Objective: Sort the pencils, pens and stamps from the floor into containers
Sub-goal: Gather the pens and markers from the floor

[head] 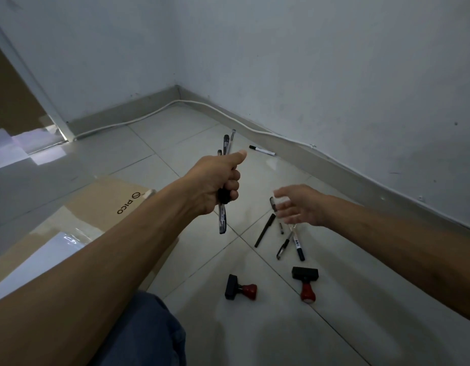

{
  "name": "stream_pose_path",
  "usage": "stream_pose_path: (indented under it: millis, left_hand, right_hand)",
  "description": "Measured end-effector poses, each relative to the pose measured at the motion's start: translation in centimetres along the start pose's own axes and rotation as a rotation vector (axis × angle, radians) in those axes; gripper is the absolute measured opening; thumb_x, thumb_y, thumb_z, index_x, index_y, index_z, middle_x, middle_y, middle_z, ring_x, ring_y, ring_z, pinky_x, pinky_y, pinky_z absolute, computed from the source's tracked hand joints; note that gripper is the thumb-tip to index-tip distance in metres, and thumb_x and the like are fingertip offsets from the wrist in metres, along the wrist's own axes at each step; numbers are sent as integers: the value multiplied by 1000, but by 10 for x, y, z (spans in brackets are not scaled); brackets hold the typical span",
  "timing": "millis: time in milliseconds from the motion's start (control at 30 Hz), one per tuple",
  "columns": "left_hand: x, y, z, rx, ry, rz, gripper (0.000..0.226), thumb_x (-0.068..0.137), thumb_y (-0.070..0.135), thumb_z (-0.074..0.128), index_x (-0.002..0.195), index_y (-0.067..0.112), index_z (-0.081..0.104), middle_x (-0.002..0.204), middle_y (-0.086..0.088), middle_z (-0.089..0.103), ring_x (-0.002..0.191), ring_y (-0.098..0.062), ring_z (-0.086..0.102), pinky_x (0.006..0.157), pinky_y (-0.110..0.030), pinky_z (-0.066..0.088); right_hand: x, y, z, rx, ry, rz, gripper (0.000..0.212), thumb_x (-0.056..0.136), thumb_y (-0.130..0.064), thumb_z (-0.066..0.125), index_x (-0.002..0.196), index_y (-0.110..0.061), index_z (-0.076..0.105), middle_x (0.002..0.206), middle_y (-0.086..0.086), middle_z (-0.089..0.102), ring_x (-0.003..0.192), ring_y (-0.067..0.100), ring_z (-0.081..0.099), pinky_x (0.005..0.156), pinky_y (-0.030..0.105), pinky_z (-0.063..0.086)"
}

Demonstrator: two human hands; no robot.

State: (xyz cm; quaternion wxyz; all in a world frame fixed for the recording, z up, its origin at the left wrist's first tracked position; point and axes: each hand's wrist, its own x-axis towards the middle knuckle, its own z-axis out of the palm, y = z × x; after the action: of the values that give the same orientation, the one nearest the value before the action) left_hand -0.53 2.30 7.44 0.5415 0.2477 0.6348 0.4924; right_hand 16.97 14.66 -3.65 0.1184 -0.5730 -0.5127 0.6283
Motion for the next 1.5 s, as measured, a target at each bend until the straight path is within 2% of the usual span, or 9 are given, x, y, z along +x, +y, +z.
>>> stream_pose_path:
  millis: [200,333,533,700,900,1100,1333,1433,1500]
  left_hand:
    - [6,-2,1,9,-2,-2,37,100,37,67,76,22,43,49,8,35,40,-9,33,41,-24,40]
    - [8,-3,6,30,-17,-4,36,101,37,66,77,21,44,51,7,35,41,-9,34,43,-24,40]
    - [10,-6,6,54,-18,-11,37,101,36,66,76,22,43,52,7,35,41,-10,34,43,-24,40]
    - [13,-7,4,46,-17,-22,36,101,35,65,76,22,43,52,7,33,41,-10,32,42,-24,39]
    - [17,-9,-1,55,-21,-37,36,102,33,63,74,22,42,51,8,31,41,-9,29,41,-24,35]
    - [25,-16,-17,85,52,-71,38,102,36,62,72,23,42,49,9,32,39,-9,28,39,-23,32]
    - [26,-22,-27,104,90,-86,39,102,35,62,72,23,41,49,8,30,38,-9,26,38,-23,30]
    - [23,-23,-25,131,80,-72,38,103,34,62,73,23,40,49,8,29,39,-10,25,40,-23,29]
    - [20,-25,-22,161,72,-72,36,103,33,61,75,22,42,49,8,31,39,-9,26,39,-23,31]
  right_hand:
    - [25,44,-28,-391,43,64,32,98,-30,62,119,-5,63,98,14,69,77,26,65,73,36,54]
    - [32,53,-29,-516,-2,60,30,99,-32,61,119,-10,65,101,14,72,82,25,69,73,34,56]
    - [49,63,-25,-533,-95,5,30,99,-38,64,123,-20,64,113,13,70,100,25,71,83,37,60]
    - [58,72,-21,-569,-147,33,40,100,-42,63,128,-13,62,116,6,67,100,20,68,77,33,56]
    - [64,76,-32,-546,-190,52,40,100,-46,61,127,-17,63,117,9,69,99,24,71,76,34,57]
    - [68,80,-40,-544,-173,57,32,99,-40,64,122,-18,66,115,11,72,93,25,71,74,33,59]
    - [72,81,-42,-659,-114,63,19,98,-26,63,114,-16,70,99,12,71,83,24,69,71,32,56]
    - [73,85,-35,-724,-47,62,16,94,-20,68,108,-13,72,100,13,71,87,27,71,69,35,61]
    - [71,93,-31,-886,-9,6,20,92,-18,71,110,-12,74,106,8,68,97,29,70,71,35,62]
